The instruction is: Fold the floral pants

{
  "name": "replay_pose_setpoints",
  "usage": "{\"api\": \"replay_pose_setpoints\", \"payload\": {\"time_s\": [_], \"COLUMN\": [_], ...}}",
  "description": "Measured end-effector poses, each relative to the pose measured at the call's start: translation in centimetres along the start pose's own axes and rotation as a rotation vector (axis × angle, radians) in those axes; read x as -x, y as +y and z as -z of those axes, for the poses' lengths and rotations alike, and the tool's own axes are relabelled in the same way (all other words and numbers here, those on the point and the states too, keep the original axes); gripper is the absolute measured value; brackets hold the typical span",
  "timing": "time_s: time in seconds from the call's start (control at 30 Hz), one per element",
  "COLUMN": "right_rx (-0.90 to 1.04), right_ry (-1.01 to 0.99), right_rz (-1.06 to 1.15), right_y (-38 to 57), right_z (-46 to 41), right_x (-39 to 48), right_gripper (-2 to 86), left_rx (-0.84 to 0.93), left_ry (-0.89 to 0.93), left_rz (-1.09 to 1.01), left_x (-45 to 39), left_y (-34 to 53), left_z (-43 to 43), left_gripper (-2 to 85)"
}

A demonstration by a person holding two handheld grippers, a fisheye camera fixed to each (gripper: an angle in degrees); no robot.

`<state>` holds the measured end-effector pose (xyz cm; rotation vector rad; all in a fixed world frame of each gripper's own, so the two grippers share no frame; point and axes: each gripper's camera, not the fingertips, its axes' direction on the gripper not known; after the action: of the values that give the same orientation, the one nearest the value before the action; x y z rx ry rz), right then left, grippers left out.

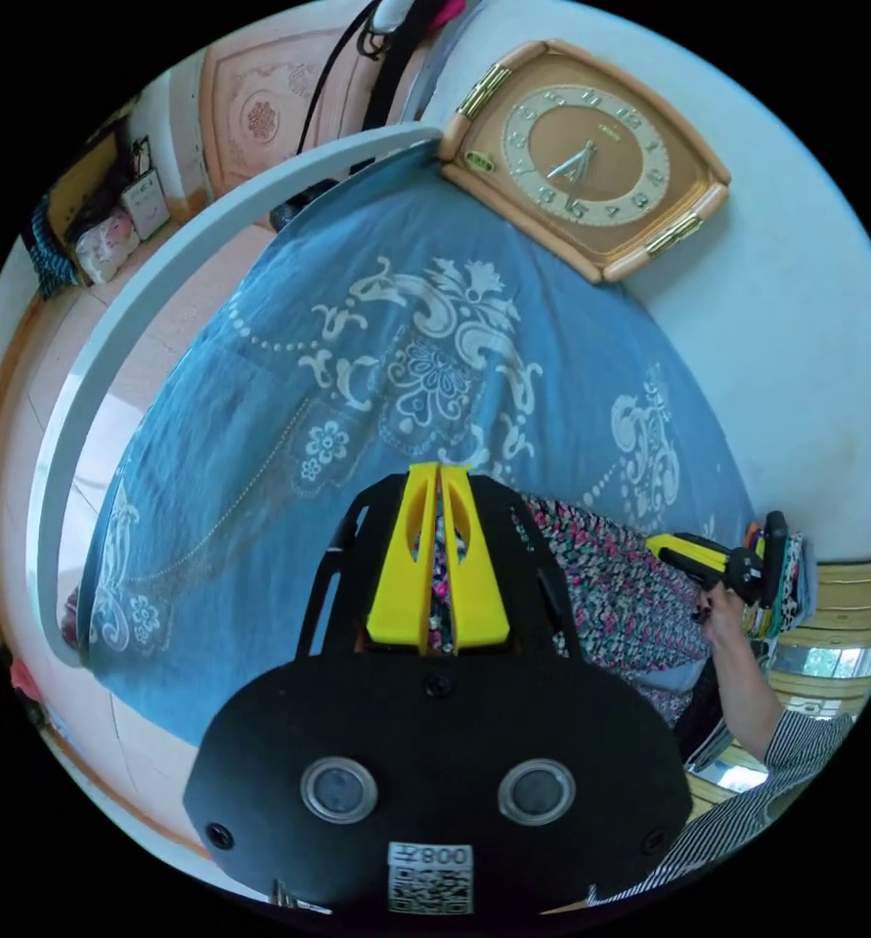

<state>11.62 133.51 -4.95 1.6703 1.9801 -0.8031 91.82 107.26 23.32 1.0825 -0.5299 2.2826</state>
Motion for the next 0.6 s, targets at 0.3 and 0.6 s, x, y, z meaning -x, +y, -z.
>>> {"api": "replay_pose_setpoints", "payload": {"time_s": [0.3,0.6], "right_rx": [-0.103,0.132], "right_ry": [-0.082,-0.292], "right_rz": [-0.107,0.138], "right_y": [2.1,12.4], "right_z": [6.2,4.5], "right_x": [0.2,17.6], "right_gripper": [1.5,0.6], "left_rx": [0.037,0.245], "left_ry": [0.055,0.028], "left_rz": [0.012,0.161], "left_x": [7.4,14.6], "left_y": [6.5,18.3], "left_z": [3.8,4.6], "left_gripper": [4.0,3.0]}}
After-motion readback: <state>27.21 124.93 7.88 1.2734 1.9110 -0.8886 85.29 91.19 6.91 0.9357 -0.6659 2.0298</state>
